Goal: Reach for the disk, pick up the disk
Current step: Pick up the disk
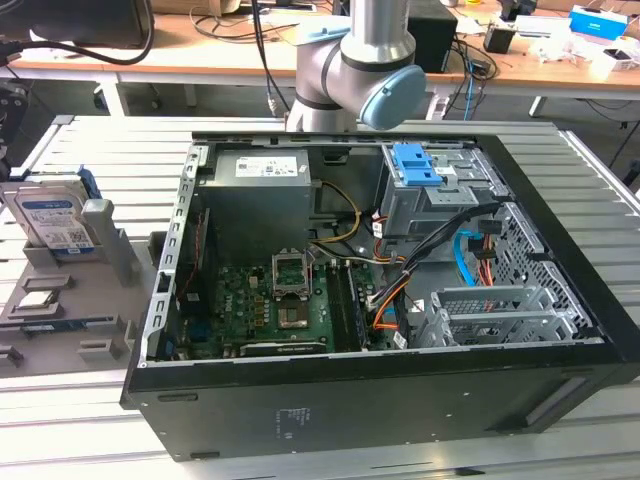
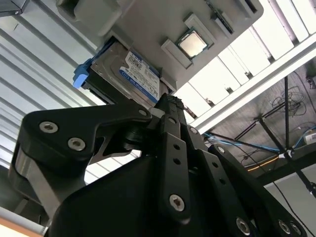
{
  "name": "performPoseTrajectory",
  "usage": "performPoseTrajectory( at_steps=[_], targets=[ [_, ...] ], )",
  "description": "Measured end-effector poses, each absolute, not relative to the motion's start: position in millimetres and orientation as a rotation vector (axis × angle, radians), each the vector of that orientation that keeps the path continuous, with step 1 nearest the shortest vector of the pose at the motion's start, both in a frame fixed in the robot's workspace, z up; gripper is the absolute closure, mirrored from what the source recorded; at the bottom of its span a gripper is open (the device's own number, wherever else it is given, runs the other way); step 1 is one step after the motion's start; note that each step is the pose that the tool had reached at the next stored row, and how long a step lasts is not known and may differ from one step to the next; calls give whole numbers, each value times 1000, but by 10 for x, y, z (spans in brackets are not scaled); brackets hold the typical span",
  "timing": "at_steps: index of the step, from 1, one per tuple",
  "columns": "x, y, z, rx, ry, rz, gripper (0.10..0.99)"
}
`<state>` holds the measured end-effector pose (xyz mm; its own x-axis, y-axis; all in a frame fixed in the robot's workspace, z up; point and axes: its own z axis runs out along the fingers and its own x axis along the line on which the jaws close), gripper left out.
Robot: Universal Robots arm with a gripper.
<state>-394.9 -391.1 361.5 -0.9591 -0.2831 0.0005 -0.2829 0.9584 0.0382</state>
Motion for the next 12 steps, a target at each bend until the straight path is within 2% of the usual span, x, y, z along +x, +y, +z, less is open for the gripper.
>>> performPoseTrajectory(
  at_steps=[12],
  targets=[
    [-3948, -3911, 3615, 642, -3066, -58, 980]
  ],
)
